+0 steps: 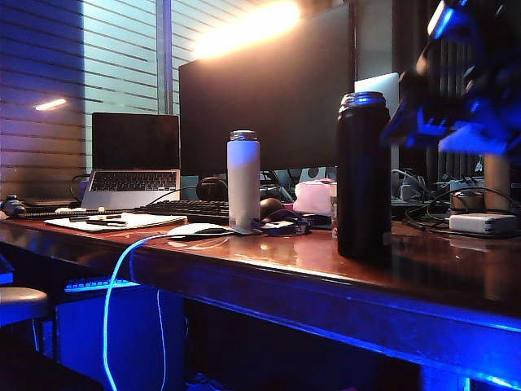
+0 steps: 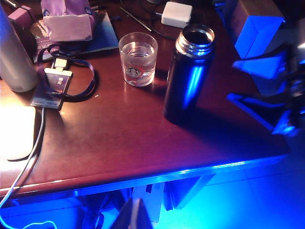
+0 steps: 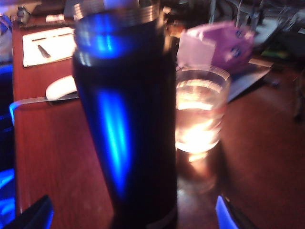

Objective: Pick up the black thermos, pour a little water from inside into the glass cup, then place the black thermos back on the table.

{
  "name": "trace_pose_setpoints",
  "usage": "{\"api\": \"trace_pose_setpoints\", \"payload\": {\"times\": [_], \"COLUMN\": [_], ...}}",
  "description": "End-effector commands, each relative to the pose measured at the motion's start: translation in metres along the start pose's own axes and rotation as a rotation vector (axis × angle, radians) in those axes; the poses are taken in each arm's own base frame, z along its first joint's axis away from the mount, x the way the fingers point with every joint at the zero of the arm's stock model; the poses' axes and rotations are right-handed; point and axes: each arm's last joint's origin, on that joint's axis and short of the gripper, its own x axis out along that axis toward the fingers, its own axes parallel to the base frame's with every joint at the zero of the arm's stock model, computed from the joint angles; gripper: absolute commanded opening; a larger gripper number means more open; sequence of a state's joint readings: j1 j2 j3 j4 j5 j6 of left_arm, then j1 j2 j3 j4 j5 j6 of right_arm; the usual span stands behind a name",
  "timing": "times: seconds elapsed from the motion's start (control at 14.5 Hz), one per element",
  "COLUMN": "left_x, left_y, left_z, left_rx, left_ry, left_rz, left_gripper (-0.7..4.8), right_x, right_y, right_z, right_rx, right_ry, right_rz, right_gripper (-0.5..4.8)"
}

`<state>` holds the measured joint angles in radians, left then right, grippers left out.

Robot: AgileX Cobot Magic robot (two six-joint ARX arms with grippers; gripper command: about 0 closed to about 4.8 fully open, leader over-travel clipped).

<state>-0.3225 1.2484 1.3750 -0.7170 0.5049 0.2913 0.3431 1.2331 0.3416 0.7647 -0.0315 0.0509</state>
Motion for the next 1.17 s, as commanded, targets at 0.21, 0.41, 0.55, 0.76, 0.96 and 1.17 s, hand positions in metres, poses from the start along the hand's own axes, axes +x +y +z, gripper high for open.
{"api": "trace_pose_setpoints", "payload": {"times": [0.21, 0.41, 0.55, 0.76, 0.96, 1.17], "left_x": [-0.002, -0.002, -0.002, -0.002, -0.002, -0.002], "left_y": [0.0, 0.0, 0.0, 0.0, 0.0, 0.0], "left_z": [0.003, 0.003, 0.003, 0.003, 0.003, 0.003], "left_rx": [0.006, 0.007, 0.007, 0.007, 0.007, 0.007], "left_ry": [-0.018, -0.018, -0.019, -0.019, -0.019, -0.019], "left_rz": [0.001, 0.001, 0.001, 0.001, 0.001, 0.001], "left_gripper": [-0.03, -0.03, -0.03, -0.03, -0.03, -0.03], "right_x": [0.022, 0.035, 0.047, 0.062, 0.074, 0.084], "right_y": [-0.001, -0.001, -0.001, -0.001, -0.002, -0.002], "right_z": [-0.015, -0.03, -0.029, -0.02, -0.016, -0.02], "right_rx": [-0.003, -0.004, -0.005, -0.007, -0.007, -0.006], "right_ry": [-0.09, -0.116, -0.121, -0.139, -0.134, -0.123], "right_rz": [0.029, 0.041, 0.047, 0.048, 0.046, 0.046], "right_gripper": [4.79, 4.79, 4.79, 4.79, 4.79, 4.79]}}
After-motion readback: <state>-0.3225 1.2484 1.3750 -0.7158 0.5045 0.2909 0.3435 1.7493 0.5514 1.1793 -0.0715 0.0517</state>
